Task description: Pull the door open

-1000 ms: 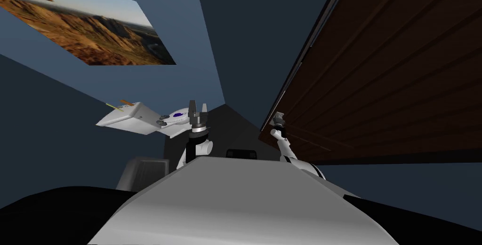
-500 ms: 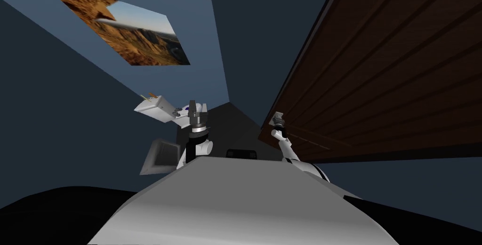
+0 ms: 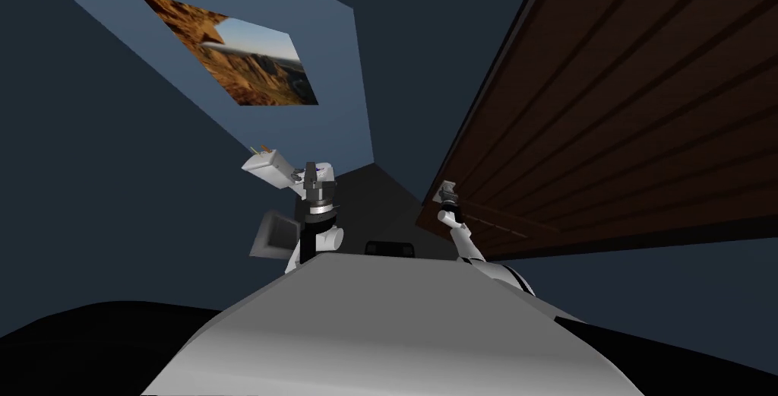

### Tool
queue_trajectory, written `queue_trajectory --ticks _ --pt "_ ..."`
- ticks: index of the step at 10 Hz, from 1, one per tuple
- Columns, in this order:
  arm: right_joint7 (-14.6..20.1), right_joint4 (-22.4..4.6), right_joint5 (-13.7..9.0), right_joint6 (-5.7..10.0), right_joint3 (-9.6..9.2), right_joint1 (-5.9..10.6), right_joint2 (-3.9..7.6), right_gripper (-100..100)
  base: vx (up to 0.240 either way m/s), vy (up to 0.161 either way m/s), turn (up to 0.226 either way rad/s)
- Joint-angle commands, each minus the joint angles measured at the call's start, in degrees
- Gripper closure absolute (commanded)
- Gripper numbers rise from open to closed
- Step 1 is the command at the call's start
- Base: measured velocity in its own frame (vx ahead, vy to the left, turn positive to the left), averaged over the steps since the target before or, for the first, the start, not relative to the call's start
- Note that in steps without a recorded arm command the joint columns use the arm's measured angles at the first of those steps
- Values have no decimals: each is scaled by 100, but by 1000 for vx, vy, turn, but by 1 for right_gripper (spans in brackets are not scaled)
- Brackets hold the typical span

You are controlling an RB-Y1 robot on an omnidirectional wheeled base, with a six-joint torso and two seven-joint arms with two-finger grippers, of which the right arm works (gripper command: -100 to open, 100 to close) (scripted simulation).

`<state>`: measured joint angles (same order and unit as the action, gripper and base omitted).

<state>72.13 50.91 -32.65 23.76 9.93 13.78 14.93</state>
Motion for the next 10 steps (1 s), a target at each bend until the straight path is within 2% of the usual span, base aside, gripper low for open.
queue_trajectory --ticks 1,5,6,7,10 --pt "82 48 19 -25 -104 -11 21 100 -205 -48 97" --pt "301 143 68 -51 -362 -75 113 100 -222 -42 100" --pt "334 157 76 -54 -400 -85 127 100 -208 -44 88" --pt "301 141 68 -61 -362 -82 122 100 -89 -14 29" --pt "446 225 96 -81 -555 -153 187 100 -177 -46 92"
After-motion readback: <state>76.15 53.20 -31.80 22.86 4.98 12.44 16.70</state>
